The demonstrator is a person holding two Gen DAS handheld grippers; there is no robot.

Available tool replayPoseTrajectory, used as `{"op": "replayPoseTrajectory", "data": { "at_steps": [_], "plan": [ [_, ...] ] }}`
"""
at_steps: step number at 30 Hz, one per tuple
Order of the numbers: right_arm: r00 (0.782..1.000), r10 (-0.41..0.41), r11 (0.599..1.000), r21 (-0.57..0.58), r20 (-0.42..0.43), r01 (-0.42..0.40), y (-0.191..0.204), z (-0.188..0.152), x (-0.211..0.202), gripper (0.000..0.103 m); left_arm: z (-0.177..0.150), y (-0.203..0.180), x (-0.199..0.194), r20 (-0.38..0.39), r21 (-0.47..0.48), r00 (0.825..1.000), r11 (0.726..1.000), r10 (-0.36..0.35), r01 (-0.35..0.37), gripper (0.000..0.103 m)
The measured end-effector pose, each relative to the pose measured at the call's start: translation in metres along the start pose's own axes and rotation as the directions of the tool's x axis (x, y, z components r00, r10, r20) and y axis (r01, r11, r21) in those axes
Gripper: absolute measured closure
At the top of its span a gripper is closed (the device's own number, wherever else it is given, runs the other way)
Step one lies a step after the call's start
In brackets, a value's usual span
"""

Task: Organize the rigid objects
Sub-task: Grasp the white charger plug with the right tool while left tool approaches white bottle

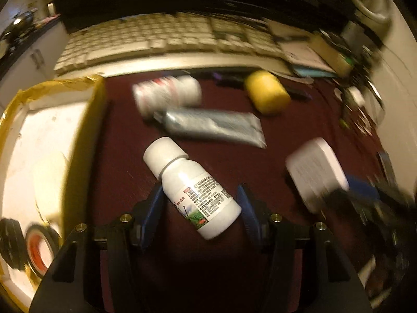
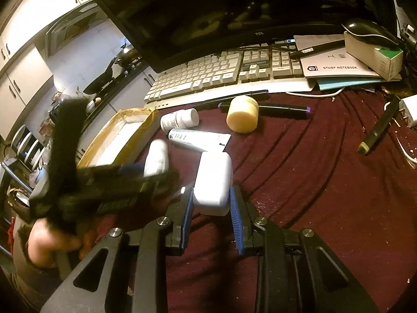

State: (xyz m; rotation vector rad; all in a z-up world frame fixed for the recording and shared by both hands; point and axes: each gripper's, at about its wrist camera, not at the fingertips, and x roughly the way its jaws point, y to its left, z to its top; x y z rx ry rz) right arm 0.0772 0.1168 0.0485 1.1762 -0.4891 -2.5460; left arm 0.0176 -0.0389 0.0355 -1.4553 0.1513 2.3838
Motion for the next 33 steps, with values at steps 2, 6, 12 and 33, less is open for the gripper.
{"op": "replayPoseTrajectory", "data": {
  "at_steps": [2,6,12,33],
  "plan": [
    [1.0,-0.006,1.0,-0.001,0.001,0.006,-0.001,0.0,-0.001,0.079,-0.012,-0.008,-0.007,-0.014,0.03,0.999,0.999,-0.03,0.031,0.047],
    [1.0,-0.011,1.0,-0.003,0.001,0.011,0.0,0.0,-0.002,0.079,-0.025,-0.008,-0.016,-0.037,0.017,0.997,0.998,-0.061,0.061,0.047],
    [0.999,-0.036,0.999,-0.015,-0.019,0.036,0.003,-0.002,0.003,0.078,-0.026,-0.002,-0.015,-0.072,-0.058,0.996,0.997,-0.058,0.054,0.042],
    [0.996,-0.09,0.995,-0.043,-0.024,0.089,0.012,-0.004,0.009,0.078,-0.026,0.008,-0.015,0.024,-0.093,0.998,0.994,-0.053,0.055,0.064]
  ]
}}
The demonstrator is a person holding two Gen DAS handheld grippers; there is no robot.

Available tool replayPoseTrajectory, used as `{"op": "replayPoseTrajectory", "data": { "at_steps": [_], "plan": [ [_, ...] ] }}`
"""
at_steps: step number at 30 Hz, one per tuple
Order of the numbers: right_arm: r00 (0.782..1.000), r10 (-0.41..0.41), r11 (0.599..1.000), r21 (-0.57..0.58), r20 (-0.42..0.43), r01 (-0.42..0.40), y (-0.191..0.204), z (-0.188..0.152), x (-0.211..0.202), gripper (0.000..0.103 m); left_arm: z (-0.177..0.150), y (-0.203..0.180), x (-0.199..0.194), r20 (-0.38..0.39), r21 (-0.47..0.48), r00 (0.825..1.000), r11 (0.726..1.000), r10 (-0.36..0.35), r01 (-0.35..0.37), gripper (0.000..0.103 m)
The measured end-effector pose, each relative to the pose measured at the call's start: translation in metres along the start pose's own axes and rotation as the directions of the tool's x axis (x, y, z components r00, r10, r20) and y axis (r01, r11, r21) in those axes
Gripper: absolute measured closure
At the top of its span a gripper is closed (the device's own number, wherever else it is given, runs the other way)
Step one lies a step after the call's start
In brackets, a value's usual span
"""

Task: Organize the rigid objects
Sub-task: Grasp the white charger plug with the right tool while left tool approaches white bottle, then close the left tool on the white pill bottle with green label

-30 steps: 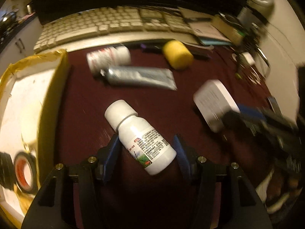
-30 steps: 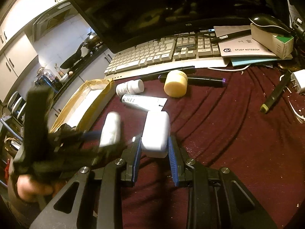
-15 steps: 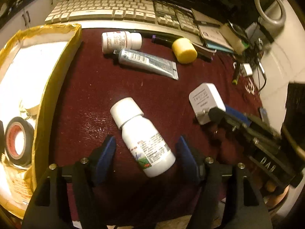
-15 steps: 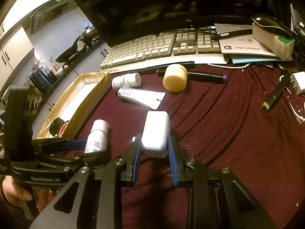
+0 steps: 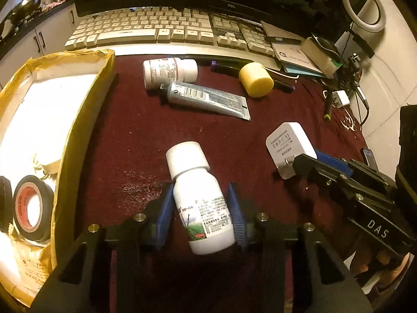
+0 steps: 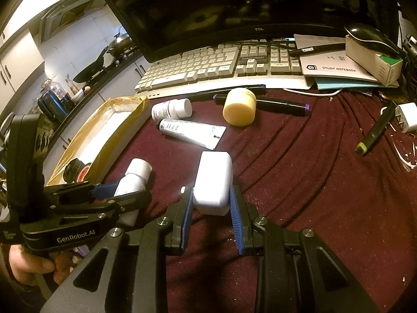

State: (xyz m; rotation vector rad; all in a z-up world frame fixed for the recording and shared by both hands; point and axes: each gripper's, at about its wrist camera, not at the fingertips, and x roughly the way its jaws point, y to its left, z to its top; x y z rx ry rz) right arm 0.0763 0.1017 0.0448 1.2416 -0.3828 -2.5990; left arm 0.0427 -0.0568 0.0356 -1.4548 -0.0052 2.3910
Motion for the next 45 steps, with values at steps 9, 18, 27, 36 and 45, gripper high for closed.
{"op": "replayPoseTrajectory", "data": {
  "at_steps": [9,18,27,36,45],
  "plan": [
    [1.0,-0.012,1.0,0.008,0.011,0.012,-0.001,0.0,-0.002,0.078,-0.003,-0.002,-0.009,0.016,0.0,0.999,0.999,-0.051,0.051,0.066],
    [0.999,-0.02,1.0,-0.002,0.033,0.02,0.003,0.002,-0.007,0.079,-0.002,-0.01,-0.005,-0.035,0.045,0.999,0.998,-0.038,0.039,0.068],
    [1.0,-0.026,1.0,0.008,0.006,0.026,0.0,0.001,-0.001,0.078,-0.003,-0.02,0.0,-0.071,0.123,0.997,0.992,0.031,-0.022,0.068],
    [0.999,-0.029,0.996,0.083,0.02,0.027,-0.007,0.013,0.007,0.056,-0.007,-0.026,0.002,-0.05,0.176,0.997,0.983,0.056,-0.046,0.068],
    [0.999,-0.052,0.999,0.011,0.002,0.052,0.005,0.013,0.013,0.078,-0.006,-0.015,-0.001,-0.044,0.114,0.999,0.993,-0.031,0.036,0.069]
  ]
}}
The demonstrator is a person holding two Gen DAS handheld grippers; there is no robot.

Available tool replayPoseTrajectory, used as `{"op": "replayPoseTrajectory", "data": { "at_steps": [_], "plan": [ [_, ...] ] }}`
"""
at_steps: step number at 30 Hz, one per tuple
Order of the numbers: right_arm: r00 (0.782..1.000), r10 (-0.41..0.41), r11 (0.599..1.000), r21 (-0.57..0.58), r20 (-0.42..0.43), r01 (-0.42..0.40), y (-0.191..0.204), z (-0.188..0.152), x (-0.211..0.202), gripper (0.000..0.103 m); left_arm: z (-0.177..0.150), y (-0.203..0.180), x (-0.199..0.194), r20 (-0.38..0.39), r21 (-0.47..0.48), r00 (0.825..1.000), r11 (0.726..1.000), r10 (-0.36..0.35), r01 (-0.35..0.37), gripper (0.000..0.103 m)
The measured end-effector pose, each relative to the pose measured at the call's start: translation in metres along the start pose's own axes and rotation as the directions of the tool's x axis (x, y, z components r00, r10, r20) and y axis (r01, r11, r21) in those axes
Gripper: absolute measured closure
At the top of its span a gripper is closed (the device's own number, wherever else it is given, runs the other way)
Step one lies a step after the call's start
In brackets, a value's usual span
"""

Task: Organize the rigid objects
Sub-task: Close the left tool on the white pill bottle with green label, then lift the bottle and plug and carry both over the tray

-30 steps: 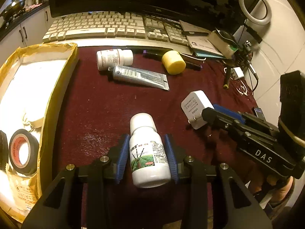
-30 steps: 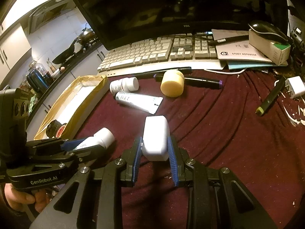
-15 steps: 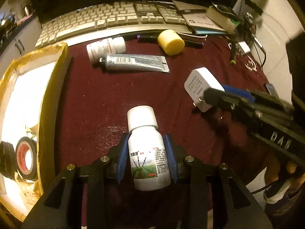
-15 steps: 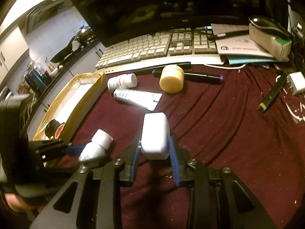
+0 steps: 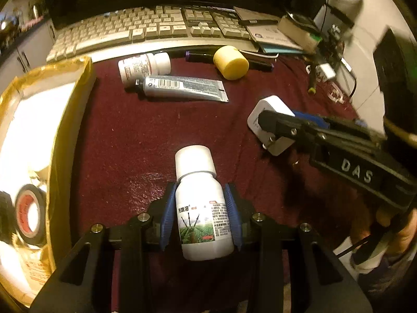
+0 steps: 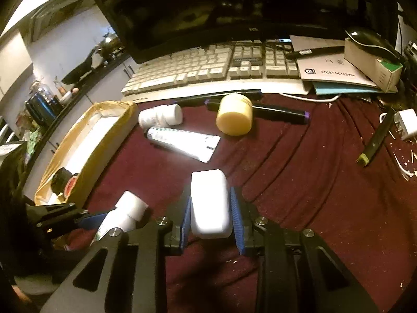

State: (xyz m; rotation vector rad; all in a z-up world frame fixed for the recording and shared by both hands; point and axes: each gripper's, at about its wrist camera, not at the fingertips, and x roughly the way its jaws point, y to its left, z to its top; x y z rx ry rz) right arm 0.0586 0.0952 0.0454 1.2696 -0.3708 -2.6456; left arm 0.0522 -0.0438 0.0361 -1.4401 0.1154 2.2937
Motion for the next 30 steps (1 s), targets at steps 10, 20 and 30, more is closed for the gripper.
{"op": "replayPoseTrajectory", "data": {
  "at_steps": [10,20,30],
  "plan": [
    [0.998,0.021,1.0,-0.003,0.062,-0.02,0.003,0.004,-0.021,0.079,0.002,0.002,-0.01,0.028,-0.028,0.998,0.998,-0.062,0.062,0.069],
    [0.997,0.028,1.0,-0.011,0.066,-0.028,0.008,0.004,-0.024,0.079,0.005,0.005,-0.02,0.052,-0.031,0.997,0.997,-0.066,0.067,0.071],
    [0.998,0.03,1.0,-0.001,0.063,-0.03,0.005,0.002,-0.022,0.079,-0.001,0.002,-0.003,-0.029,-0.001,0.999,1.0,-0.013,0.013,0.071]
  ]
}}
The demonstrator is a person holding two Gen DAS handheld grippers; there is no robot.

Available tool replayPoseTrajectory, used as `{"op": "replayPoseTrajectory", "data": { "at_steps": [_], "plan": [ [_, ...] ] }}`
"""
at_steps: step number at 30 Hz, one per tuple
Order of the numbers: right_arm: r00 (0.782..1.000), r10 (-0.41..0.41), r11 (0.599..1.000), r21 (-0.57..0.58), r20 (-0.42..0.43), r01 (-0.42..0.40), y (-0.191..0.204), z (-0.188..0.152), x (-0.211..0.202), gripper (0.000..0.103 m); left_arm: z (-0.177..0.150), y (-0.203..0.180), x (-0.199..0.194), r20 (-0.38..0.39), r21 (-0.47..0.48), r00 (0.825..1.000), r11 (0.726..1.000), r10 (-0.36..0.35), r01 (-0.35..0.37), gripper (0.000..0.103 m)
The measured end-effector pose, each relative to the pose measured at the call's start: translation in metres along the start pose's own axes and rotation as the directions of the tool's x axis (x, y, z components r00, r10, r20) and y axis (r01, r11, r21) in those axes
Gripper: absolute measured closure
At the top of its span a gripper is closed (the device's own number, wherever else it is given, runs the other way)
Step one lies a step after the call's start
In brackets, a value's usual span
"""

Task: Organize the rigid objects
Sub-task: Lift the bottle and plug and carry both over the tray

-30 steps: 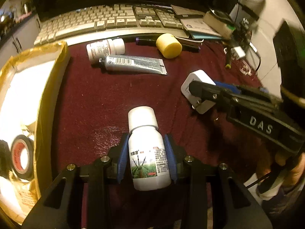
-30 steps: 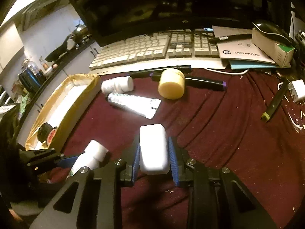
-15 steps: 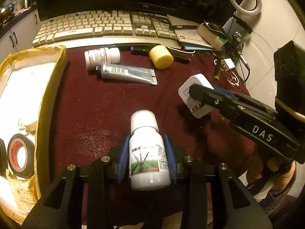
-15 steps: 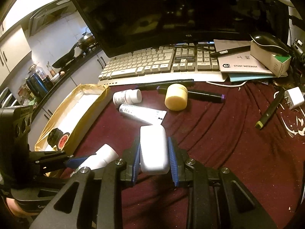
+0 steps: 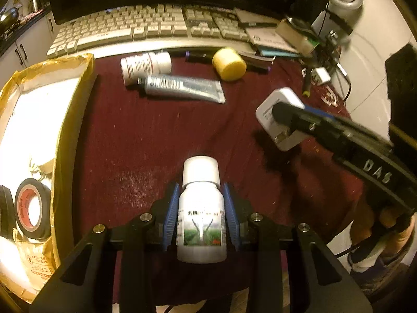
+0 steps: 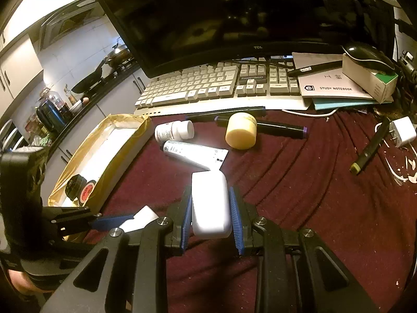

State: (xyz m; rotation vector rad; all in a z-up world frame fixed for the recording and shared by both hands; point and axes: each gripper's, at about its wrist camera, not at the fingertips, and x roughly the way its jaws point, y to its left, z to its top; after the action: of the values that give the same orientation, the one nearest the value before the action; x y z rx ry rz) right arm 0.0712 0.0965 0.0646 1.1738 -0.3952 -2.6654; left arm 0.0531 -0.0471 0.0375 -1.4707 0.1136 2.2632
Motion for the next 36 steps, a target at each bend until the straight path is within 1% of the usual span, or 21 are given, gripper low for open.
{"op": "replayPoseTrajectory", "data": {
  "at_steps": [1,3,4,5,7,8,10,12,14,16,18,22,26,29,32,36],
  "plan": [
    [1.0,0.001,1.0,0.0,-0.002,-0.001,-0.001,0.0,0.0,0.079,-0.001,-0.001,0.001,-0.011,0.013,1.0,1.0,0.001,-0.001,0.071],
    [1.0,0.002,1.0,-0.001,-0.007,-0.002,0.0,-0.001,0.001,0.079,0.0,-0.011,0.005,-0.058,0.097,0.998,0.995,0.037,-0.032,0.071],
    [1.0,0.002,1.0,-0.005,-0.009,-0.002,0.0,-0.001,0.001,0.079,0.0,-0.017,0.008,-0.085,0.151,0.994,0.987,0.064,-0.051,0.071],
    [1.0,0.003,1.0,-0.006,-0.009,-0.003,0.001,-0.001,0.001,0.079,0.001,-0.024,0.01,-0.111,0.215,0.988,0.974,0.104,-0.078,0.07],
    [1.0,0.008,1.0,-0.004,-0.005,-0.008,0.001,-0.002,-0.001,0.079,0.005,-0.034,0.013,-0.153,0.298,0.977,0.949,0.151,-0.101,0.07],
    [1.0,0.009,1.0,-0.001,-0.002,-0.009,0.001,-0.002,-0.001,0.079,0.008,-0.037,0.014,-0.185,0.327,0.968,0.94,0.169,-0.101,0.07],
    [1.0,0.012,1.0,0.006,0.002,-0.012,0.001,-0.003,-0.003,0.079,0.011,-0.039,0.016,-0.221,0.344,0.96,0.935,0.175,-0.091,0.07],
    [1.0,0.01,1.0,0.009,0.003,-0.01,0.0,-0.003,-0.004,0.079,0.013,-0.035,0.017,-0.245,0.335,0.956,0.94,0.159,-0.071,0.07],
    [1.0,0.005,1.0,0.009,0.004,-0.005,-0.002,-0.002,-0.005,0.079,0.013,-0.031,0.016,-0.246,0.313,0.96,0.948,0.137,-0.055,0.069],
    [1.0,0.001,1.0,0.008,0.006,-0.001,-0.003,-0.002,-0.007,0.079,0.009,-0.029,0.013,-0.224,0.314,0.966,0.948,0.126,-0.051,0.071],
    [1.0,0.001,1.0,0.009,0.007,-0.001,-0.004,-0.001,-0.007,0.079,0.004,-0.03,0.009,-0.19,0.319,0.973,0.946,0.129,-0.063,0.071],
    [1.0,0.009,1.0,0.009,0.012,-0.009,-0.003,-0.001,-0.007,0.079,0.001,-0.027,-0.003,-0.147,0.288,0.985,0.956,0.094,-0.048,0.071],
    [1.0,0.013,1.0,0.002,0.014,-0.013,0.0,-0.001,-0.008,0.079,0.001,-0.017,-0.018,-0.099,0.231,0.994,0.973,0.051,-0.027,0.071],
    [1.0,0.012,1.0,0.001,0.016,-0.012,0.0,0.0,-0.009,0.079,0.004,-0.007,-0.026,-0.063,0.174,0.998,0.985,0.006,0.005,0.071],
    [1.0,0.009,1.0,0.0,0.017,-0.009,0.0,0.001,-0.01,0.079,0.004,-0.007,-0.028,-0.029,0.118,0.999,0.992,-0.03,0.033,0.071],
    [1.0,0.005,1.0,-0.007,0.017,-0.005,0.001,0.002,-0.01,0.079,0.006,-0.002,-0.026,-0.008,0.072,0.999,0.996,-0.053,0.054,0.071]
  ]
}}
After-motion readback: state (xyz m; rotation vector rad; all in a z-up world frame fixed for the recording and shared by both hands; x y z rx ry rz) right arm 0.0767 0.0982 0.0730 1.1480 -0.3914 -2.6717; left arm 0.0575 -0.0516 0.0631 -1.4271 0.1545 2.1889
